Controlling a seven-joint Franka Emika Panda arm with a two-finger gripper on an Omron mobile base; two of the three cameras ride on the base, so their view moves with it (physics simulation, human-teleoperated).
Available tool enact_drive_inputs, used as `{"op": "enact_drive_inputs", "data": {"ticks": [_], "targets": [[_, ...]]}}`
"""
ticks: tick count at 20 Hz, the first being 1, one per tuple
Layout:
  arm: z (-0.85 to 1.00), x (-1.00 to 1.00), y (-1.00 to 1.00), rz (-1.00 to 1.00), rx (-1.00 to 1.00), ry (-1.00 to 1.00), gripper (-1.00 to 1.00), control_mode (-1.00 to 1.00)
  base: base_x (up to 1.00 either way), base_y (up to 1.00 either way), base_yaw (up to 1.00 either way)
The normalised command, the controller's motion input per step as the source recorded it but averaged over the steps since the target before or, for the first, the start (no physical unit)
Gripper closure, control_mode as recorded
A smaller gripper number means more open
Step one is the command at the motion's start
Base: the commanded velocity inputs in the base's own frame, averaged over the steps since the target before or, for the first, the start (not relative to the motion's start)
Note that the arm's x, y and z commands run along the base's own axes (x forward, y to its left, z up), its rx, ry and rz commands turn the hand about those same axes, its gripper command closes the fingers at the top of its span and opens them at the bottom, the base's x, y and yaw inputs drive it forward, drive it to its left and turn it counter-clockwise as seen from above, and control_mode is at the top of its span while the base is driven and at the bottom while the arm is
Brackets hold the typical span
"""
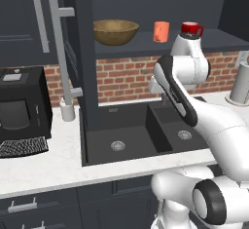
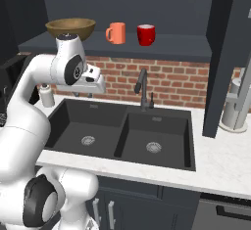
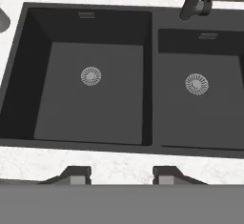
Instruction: Gather all objects into one cabinet and sort the glasses and bowls to opposite sides.
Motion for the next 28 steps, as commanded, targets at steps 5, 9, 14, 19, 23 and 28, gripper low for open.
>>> {"op": "enact_drive_inputs", "data": {"ticks": [5,9,14,19,23,28], "targets": [[0.0,0.0,0.0,0.0,0.0,0.0,-1.0,-1.0,0.0,0.0,0.0],[0.03,-0.13,-0.01,0.0,0.0,0.0,-1.0,-1.0,0.0,0.0,0.0],[0.35,-0.68,0.0,0.04,-0.07,-0.06,-1.0,-1.0,0.0,0.0,0.0],[0.38,-0.59,0.0,0.03,-0.08,-0.01,-1.0,-1.0,0.0,0.0,0.0],[0.21,-0.79,-0.11,0.0,-0.03,-0.05,-1.0,-1.0,0.0,0.0,0.0],[0.35,-0.99,-0.24,0.02,0.0,-0.19,-1.0,-1.0,0.0,0.0,0.0]]}}
